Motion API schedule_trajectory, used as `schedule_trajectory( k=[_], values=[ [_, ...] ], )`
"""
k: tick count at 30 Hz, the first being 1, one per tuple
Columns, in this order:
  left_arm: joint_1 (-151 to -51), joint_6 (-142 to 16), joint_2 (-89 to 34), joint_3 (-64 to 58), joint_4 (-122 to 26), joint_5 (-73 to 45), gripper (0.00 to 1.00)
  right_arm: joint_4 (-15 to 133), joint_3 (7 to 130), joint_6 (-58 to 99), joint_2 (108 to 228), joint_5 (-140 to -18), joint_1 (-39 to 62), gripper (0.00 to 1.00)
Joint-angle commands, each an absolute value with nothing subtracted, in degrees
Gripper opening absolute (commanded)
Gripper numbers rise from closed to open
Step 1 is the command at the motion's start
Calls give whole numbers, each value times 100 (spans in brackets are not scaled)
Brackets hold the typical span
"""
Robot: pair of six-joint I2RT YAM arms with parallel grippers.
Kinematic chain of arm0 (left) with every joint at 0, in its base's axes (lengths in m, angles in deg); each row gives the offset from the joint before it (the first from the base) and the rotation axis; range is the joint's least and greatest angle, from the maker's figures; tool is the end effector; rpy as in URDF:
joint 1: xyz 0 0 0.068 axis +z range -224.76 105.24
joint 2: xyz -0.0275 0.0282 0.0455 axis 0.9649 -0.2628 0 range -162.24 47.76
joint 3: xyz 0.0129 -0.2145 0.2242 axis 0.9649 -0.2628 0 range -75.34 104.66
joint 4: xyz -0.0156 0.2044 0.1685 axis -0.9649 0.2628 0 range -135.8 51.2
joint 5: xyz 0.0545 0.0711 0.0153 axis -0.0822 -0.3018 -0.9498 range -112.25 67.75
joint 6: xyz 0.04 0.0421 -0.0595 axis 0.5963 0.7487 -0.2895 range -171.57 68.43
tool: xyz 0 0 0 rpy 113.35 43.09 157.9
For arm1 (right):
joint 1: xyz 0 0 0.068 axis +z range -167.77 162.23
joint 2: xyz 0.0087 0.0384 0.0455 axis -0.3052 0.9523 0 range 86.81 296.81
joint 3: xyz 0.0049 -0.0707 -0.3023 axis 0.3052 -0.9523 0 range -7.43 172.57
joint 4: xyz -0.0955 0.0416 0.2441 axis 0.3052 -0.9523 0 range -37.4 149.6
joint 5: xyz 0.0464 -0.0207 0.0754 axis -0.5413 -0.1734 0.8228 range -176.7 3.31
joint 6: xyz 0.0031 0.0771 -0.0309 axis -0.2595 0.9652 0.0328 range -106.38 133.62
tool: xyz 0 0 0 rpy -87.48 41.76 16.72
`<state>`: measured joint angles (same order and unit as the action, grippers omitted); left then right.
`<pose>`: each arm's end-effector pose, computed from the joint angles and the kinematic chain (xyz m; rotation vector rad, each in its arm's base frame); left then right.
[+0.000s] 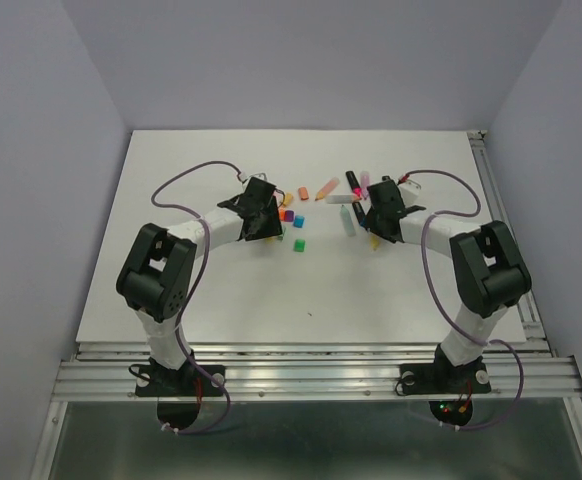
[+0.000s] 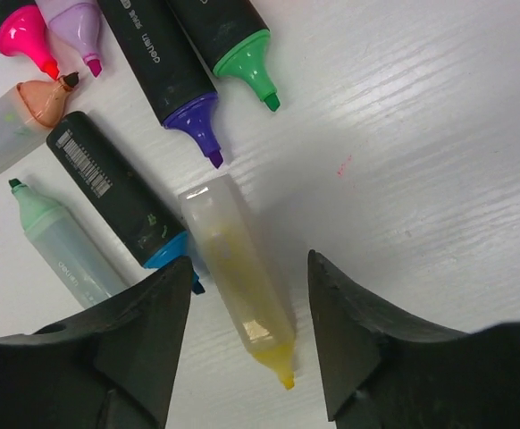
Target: Open the pen caps
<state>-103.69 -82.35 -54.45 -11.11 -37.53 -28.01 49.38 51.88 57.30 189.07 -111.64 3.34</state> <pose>0.3697 -0.1960 0.1977 -0.0876 2.4045 -0.3755 0.3763 0.1124 0.1716 0.6366 2.2964 -0.0201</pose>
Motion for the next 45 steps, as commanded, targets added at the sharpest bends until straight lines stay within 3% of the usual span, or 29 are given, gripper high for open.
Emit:
schedule_trajectory(
  k=[1, 2, 3, 4, 6, 7, 9, 16, 23, 32, 45],
  values=[
    [-10315, -8075, -5314, -837, -3596, -2708, 62, 4660, 5436, 5581, 18306, -11289, 377, 61],
    [-10324, -8066, -5261, -854, -3596, -2673, 67, 4607, 5419, 5537, 18053, -11358, 377, 70],
    [-10324, -8066, -5191, -863, -3587, -2673, 71, 4511, 5401, 5528, 17920, -11402, 377, 73],
    [-10315, -8075, -4999, -924, -3587, -2664, 84, 4475, 5323, 5493, 17744, -11464, 377, 77],
    [-10315, -8075, -4735, -986, -3596, -2664, 89, 4413, 5208, 5467, 17419, -11499, 368, 87],
    [-10315, -8092, -4403, -1082, -3587, -2690, 98, 4343, 5138, 5458, 17043, -11517, 376, 91],
    [-10324, -8180, -4015, -1205, -3596, -2769, 99, 4211, 4936, 5466, 16655, -11535, 377, 100],
    [-10315, -8514, -1449, -2241, -3771, -4180, 99, 3508, 3917, 5808, 14355, -12016, 377, 100],
    [-10324, -9514, 855, -3850, -4219, -5880, 99, 3719, 3046, 5827, 13102, -12018, 377, 100],
    [-10315, -9903, 628, -3632, -3455, -6276, 99, 2980, 3073, 6002, 13058, -12308, 377, 100],
    [-10324, -9780, 725, -3755, -3745, -6224, 99, 3683, 2483, 5950, 12680, -12369, 377, 100]
  ],
)
